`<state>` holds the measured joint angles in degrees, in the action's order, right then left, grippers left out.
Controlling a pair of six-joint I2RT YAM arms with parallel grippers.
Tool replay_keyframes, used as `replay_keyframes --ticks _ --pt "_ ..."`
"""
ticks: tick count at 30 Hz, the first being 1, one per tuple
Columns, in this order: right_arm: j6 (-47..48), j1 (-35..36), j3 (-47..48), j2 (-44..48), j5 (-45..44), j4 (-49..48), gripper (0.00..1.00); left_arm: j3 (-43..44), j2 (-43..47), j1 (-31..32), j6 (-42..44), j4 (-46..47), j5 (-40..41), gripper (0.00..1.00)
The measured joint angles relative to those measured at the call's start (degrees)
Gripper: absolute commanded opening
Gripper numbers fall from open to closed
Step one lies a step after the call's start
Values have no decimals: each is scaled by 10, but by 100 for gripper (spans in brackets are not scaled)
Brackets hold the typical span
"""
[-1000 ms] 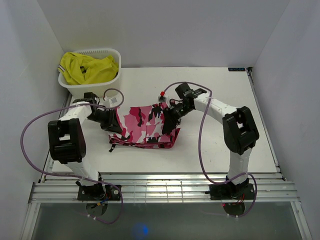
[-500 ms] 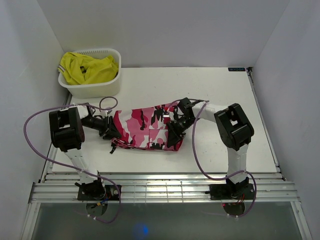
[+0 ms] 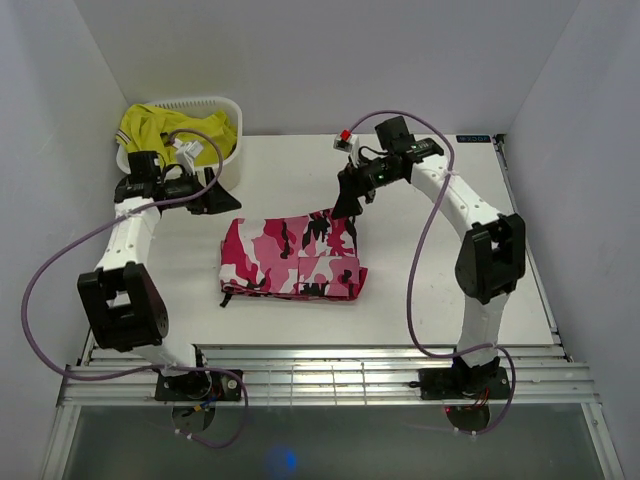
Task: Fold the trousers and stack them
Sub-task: Fold the trousers
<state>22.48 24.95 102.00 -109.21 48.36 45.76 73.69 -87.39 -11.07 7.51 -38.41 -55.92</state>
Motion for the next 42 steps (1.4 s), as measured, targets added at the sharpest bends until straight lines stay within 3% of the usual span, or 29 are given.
replay_keyframes --ticks 5,10,15,17,21,23,28,31,34,39,42 --pt "-13 -22 27 -120 -1 -14 87 -37 -122 12 -103 114 -3 66" --pt "-42 -38 -40 -196 4 -49 86 -90 -227 3 -165 150 37 56" --pt "-57 -58 -63 -186 26 -73 88 -93 -246 -18 -195 165 20 56" --pt "-56 -60 -70 -174 21 -71 89 -88 -244 -20 -191 157 19 66" --pt "-41 -62 -71 -118 8 -45 91 -48 -220 -23 -136 107 22 90" --pt "-34 -62 -75 -64 12 -37 92 -20 -186 -25 -92 73 22 98" --pt "-21 -45 -132 101 40 -38 92 29 -74 -28 27 -44 -8 98" --pt "-22 -4 -187 143 61 -40 91 17 -35 -25 96 -111 -22 91" --pt "-26 39 -247 121 73 -45 88 -23 -40 -18 156 -174 -24 83" --pt "-31 66 -310 -9 74 -49 84 -94 -142 -9 224 -235 -2 63" --pt "-56 56 -315 -47 105 -52 84 -122 -221 -10 237 -241 20 57"
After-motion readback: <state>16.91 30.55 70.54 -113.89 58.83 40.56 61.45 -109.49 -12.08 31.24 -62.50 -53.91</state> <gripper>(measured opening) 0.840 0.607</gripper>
